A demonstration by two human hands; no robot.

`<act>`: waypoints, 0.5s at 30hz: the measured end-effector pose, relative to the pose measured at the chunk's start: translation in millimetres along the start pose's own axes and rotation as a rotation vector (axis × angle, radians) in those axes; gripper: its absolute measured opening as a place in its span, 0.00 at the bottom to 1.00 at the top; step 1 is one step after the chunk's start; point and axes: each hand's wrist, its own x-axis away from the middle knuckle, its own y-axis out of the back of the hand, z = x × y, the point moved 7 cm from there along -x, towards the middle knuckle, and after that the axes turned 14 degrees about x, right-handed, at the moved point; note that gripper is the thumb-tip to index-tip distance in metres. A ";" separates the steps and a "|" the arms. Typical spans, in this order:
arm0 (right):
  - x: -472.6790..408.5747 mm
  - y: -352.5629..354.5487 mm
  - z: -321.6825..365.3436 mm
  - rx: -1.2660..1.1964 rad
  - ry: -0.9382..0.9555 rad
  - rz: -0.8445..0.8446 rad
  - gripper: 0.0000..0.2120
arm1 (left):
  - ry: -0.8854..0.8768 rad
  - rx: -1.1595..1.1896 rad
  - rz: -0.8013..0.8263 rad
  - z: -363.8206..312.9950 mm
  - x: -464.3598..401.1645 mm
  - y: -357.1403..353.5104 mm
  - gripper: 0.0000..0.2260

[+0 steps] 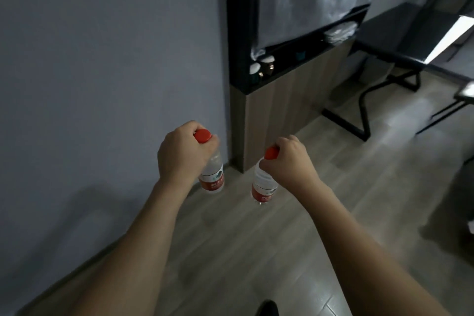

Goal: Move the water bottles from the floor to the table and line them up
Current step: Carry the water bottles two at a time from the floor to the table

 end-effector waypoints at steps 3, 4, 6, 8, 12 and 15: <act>-8.1 28.5 -61.1 0.012 -0.066 -0.043 0.06 | -0.070 0.040 0.065 -42.8 -1.0 -56.4 0.09; -10.3 38.0 -79.7 0.014 -0.085 -0.058 0.06 | -0.091 0.053 0.086 -56.2 -1.0 -74.2 0.09; -13.2 57.1 -114.0 0.006 -0.124 -0.088 0.05 | -0.125 0.073 0.133 -82.2 -1.1 -108.4 0.09; -14.5 75.2 -146.5 0.007 -0.167 -0.115 0.06 | -0.148 0.084 0.180 -107.4 -1.6 -141.0 0.09; -17.5 106.6 -205.0 -0.006 -0.249 -0.171 0.09 | -0.185 0.127 0.280 -153.8 -5.7 -201.6 0.09; -21.2 125.2 -242.7 -0.026 -0.312 -0.207 0.09 | -0.213 0.158 0.354 -183.9 -11.2 -245.4 0.10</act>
